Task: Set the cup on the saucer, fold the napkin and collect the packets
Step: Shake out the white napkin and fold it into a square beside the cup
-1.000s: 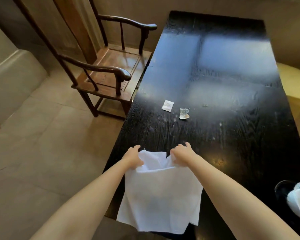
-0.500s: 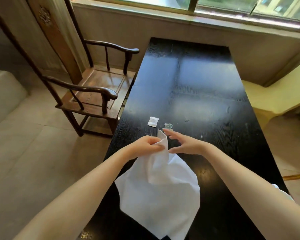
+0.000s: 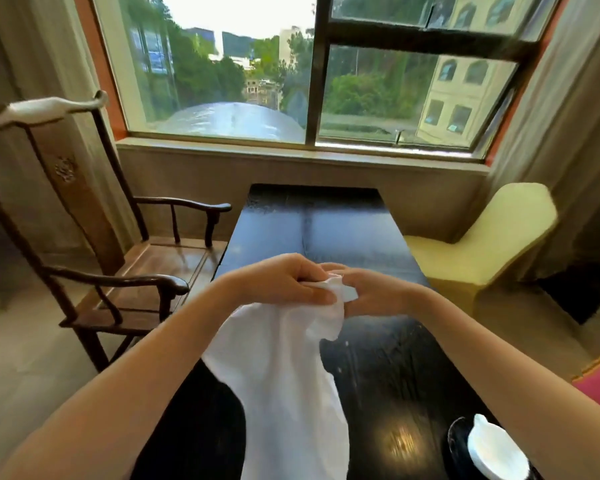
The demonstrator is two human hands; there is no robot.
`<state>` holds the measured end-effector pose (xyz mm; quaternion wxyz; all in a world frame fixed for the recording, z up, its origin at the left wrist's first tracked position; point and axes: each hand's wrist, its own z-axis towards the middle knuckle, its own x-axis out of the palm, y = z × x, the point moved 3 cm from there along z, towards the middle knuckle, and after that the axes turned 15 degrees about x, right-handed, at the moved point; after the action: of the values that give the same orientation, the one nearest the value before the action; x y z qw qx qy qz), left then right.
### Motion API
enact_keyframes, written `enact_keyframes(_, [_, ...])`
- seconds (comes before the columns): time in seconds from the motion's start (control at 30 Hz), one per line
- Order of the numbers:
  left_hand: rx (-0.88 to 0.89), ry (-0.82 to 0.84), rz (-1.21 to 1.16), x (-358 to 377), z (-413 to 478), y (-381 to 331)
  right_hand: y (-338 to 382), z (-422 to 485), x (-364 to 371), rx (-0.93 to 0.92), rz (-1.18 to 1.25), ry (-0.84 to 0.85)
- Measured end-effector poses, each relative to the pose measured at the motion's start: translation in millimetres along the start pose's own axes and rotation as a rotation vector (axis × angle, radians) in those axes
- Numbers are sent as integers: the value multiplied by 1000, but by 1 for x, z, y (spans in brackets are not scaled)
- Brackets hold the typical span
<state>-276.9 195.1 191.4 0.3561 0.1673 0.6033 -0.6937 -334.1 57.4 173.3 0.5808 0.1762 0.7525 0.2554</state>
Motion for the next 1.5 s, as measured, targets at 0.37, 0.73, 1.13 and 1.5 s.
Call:
enact_keyframes(0.37, [121,112,360,-39,48,-66,7,-43,-66,48,234,8])
enact_keyframes(0.73, [-258,142,299,-64,25,13,-8,-28,-121,189,101,-225])
enact_keyframes(1.13, [-466,-299,630,-120,-18,90,-29,-26,-181,313,65,-135])
enact_keyframes(1.5, [-593,-365,412,-177,18,91,-105,9,-207,834,176,-401])
